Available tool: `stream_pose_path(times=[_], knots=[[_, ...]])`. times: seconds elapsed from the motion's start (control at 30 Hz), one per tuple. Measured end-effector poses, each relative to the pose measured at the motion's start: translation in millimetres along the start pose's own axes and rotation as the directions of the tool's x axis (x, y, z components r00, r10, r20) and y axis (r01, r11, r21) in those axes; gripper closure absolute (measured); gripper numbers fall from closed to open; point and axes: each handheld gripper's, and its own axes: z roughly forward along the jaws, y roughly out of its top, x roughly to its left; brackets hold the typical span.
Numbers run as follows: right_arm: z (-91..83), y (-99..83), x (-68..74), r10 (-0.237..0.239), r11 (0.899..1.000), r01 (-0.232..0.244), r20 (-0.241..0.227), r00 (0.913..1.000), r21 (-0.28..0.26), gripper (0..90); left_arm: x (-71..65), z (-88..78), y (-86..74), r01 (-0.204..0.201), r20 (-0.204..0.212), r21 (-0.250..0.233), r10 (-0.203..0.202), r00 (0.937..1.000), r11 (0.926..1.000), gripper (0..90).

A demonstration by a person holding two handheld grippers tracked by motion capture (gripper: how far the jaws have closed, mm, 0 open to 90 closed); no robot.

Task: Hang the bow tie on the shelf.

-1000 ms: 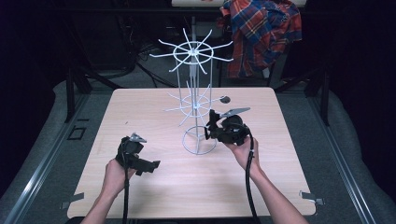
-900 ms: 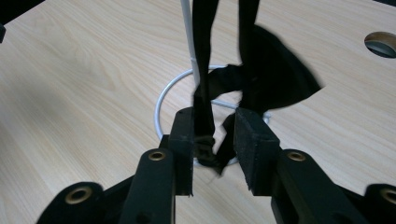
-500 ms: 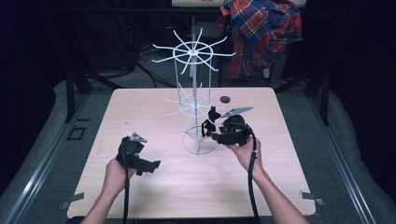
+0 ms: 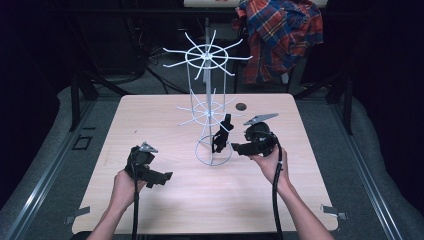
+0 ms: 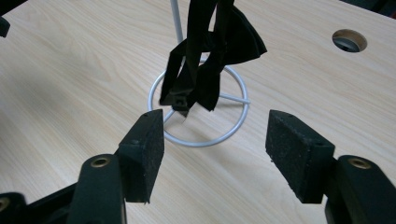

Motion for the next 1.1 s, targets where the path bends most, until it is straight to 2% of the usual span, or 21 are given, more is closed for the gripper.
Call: stream_pose_path(times=[0.53,0.63,0.73,0.93,1.1], knots=[[-19.2,-13.6,-13.7,0.000,1.000,-0.001,0.010,1.0000,0.027,26.1,0.6,-0.5,0.4,0.002,0.000,-0.005,-0.002,1.0000,1.0000,0.0],[-23.8,-15.8,-14.9,0.000,0.999,-0.001,0.026,0.9997,0.039,18.5,1.0,-0.5,0.4,0.003,0.000,-0.006,-0.003,1.0000,1.0000,0.0],[-26.9,-18.0,-16.9,0.003,0.999,-0.004,0.028,0.9996,0.048,16.3,0.9,-0.5,0.5,0.002,0.001,-0.005,-0.002,1.0000,1.0000,0.0],[-30.2,-24.1,-18.4,0.008,0.998,-0.010,0.029,0.9995,0.067,15.0,2.1,-0.6,0.2,0.003,-0.001,-0.001,-0.003,1.0000,1.0000,0.0],[-35.7,-35.6,-15.8,0.011,0.996,-0.015,0.046,0.9989,0.090,14.3,1.8,-0.4,0.2,0.006,0.013,-0.009,-0.006,0.9999,0.9999,0.0]])
